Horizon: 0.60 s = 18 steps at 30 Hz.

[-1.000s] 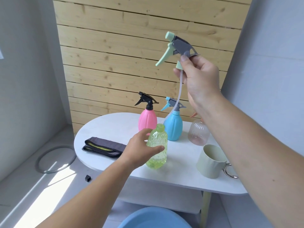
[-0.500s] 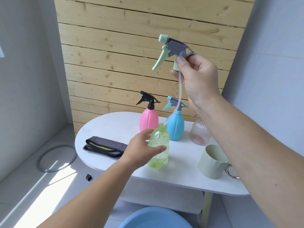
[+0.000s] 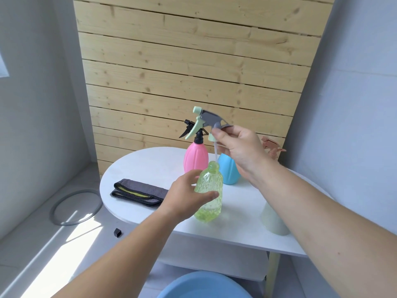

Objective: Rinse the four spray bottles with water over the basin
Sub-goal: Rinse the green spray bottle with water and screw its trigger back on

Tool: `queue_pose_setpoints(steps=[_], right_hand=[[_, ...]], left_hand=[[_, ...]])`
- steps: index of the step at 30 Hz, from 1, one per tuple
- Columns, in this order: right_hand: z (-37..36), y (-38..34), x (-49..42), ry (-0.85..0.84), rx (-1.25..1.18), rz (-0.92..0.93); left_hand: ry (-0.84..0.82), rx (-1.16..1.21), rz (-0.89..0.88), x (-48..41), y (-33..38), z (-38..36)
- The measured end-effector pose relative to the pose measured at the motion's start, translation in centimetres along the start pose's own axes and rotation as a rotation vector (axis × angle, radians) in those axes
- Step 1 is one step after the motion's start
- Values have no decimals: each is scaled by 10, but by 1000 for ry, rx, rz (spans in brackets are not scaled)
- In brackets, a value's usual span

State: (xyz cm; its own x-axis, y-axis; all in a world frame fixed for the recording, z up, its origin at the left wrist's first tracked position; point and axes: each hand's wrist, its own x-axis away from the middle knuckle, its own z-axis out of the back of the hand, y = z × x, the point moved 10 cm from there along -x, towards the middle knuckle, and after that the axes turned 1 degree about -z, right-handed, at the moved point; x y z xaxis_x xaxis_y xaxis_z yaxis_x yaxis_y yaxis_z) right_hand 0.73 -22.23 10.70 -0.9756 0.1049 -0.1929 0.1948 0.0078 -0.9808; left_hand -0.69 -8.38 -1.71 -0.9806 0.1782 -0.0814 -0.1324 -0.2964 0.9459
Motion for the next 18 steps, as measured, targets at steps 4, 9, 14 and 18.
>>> queue_pose_setpoints(steps=[4,9,14,18], right_hand=[[2,23,6,-55,72,-55],[3,41,14,-109,74,-53],[-1,43,17,-165,81,-28],[0,45,17,-156,41,-44]], left_hand=[[0,7,-7,-1,-1,0],[20,4,-10,-2,-4,-1],[31,22,-22,1,-5,0],[39,35,-37,4,-6,0]])
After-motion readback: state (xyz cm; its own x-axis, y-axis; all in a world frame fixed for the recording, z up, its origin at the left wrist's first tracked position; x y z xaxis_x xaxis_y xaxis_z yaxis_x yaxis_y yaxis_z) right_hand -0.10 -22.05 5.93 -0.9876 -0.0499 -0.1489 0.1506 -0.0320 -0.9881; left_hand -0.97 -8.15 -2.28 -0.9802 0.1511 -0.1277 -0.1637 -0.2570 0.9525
